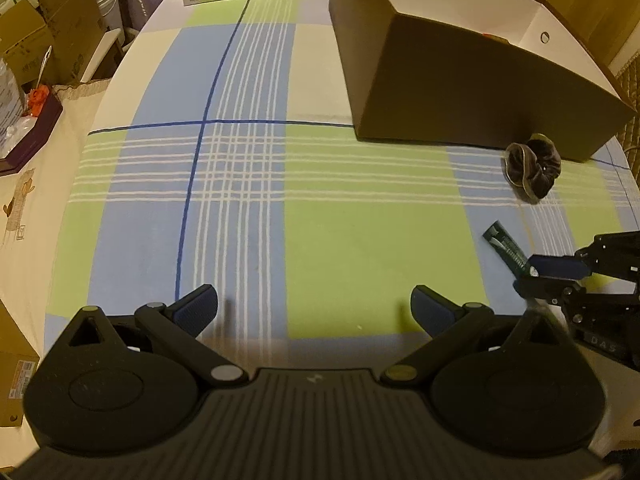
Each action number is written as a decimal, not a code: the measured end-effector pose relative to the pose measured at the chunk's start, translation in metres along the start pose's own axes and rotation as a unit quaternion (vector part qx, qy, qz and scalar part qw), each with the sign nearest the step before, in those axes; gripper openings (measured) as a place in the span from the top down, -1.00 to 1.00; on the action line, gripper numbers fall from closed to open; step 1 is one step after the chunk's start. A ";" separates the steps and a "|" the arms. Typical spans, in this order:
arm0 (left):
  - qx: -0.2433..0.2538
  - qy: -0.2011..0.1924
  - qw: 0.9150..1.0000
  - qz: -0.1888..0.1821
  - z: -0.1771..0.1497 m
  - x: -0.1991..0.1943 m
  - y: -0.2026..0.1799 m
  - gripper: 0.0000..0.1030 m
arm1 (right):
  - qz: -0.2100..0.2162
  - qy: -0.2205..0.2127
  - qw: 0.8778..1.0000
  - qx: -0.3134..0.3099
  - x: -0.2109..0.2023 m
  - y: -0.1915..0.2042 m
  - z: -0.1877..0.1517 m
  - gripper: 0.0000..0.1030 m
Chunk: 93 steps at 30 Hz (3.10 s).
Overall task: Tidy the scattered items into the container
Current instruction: 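Grasp the brown scrunchie with the left tool while the right tool holds the green tube, then lift the scrunchie and green tube up over the box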
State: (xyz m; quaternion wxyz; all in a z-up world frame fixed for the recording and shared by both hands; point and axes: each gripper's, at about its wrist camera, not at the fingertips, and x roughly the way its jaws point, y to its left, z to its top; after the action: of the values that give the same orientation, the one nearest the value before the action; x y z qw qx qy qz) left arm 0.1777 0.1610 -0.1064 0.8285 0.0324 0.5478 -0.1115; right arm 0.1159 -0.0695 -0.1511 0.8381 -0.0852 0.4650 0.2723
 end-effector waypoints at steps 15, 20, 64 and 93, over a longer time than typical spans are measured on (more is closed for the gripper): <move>0.077 -0.006 0.996 -0.053 0.010 0.011 -0.078 -0.96 | -0.130 0.016 0.982 0.135 -0.075 -0.079 -0.072 0.63; 0.108 -0.010 0.992 -0.071 0.010 0.013 -0.113 -0.96 | -0.143 0.012 0.975 0.171 -0.092 -0.091 -0.086 0.62; 0.189 0.021 0.975 -0.111 -0.016 0.028 -0.157 -0.20 | -0.151 -0.016 0.950 0.273 -0.121 -0.114 -0.116 -0.78; 0.214 0.006 0.973 -0.091 -0.016 0.028 -0.161 0.27 | -0.145 0.019 0.971 0.191 -0.092 -0.096 -0.099 -1.00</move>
State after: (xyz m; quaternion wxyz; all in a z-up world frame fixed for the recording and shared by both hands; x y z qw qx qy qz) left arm 0.1379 0.0029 -0.1274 0.7856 0.1598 0.5166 -0.3006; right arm 0.0565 -0.2239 -0.1406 0.8603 0.0043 0.5070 0.0526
